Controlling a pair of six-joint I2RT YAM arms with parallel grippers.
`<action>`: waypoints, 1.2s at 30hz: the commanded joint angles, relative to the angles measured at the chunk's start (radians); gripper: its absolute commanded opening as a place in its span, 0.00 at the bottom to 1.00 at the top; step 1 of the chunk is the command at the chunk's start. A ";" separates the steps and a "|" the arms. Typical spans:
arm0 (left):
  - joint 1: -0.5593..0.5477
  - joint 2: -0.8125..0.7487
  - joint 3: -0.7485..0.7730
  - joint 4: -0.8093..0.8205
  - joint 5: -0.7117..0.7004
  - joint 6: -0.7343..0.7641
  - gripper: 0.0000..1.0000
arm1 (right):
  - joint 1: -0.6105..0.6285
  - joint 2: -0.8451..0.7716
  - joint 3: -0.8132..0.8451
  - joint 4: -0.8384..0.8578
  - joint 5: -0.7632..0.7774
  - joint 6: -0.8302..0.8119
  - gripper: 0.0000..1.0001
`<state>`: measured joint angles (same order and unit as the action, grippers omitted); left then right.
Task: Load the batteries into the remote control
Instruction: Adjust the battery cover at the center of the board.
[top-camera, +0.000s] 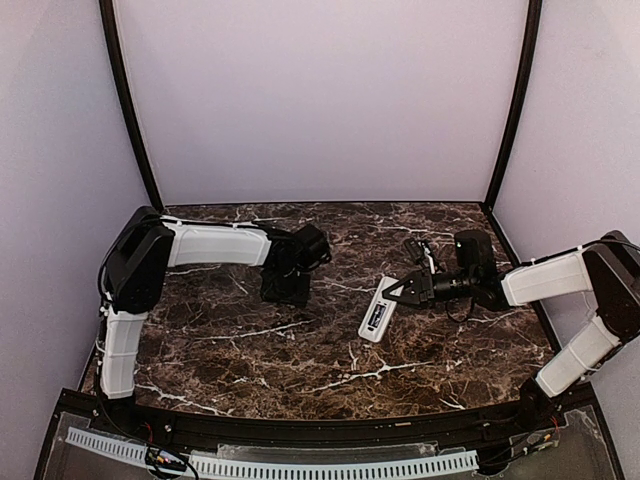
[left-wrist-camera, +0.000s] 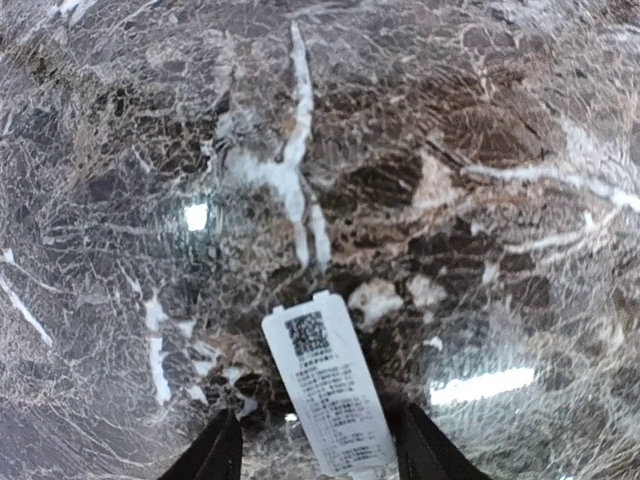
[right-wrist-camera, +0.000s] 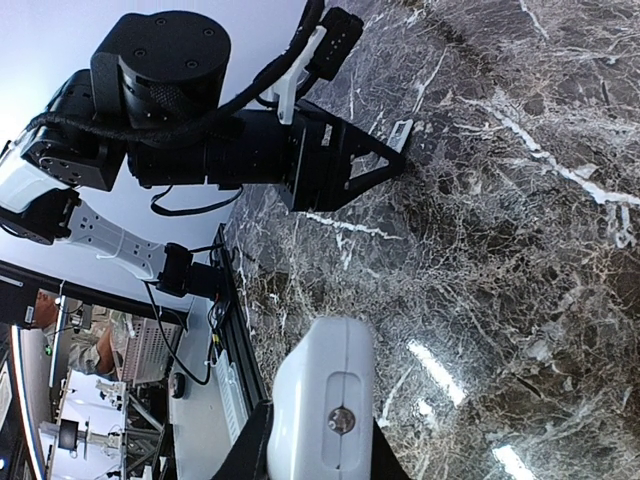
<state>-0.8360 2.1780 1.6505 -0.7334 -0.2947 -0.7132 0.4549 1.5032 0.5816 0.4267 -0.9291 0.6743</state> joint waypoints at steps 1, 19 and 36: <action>-0.002 -0.078 -0.102 -0.002 0.065 0.102 0.50 | -0.006 -0.011 0.000 0.046 -0.020 0.005 0.00; 0.076 -0.096 -0.164 0.096 0.119 0.244 0.34 | -0.006 0.012 0.011 0.061 -0.025 0.012 0.00; 0.135 -0.090 -0.221 0.120 0.151 0.255 0.37 | -0.007 0.018 0.020 0.061 -0.025 0.015 0.00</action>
<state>-0.7101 2.0792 1.4761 -0.5694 -0.1535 -0.4812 0.4549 1.5112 0.5823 0.4427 -0.9424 0.6891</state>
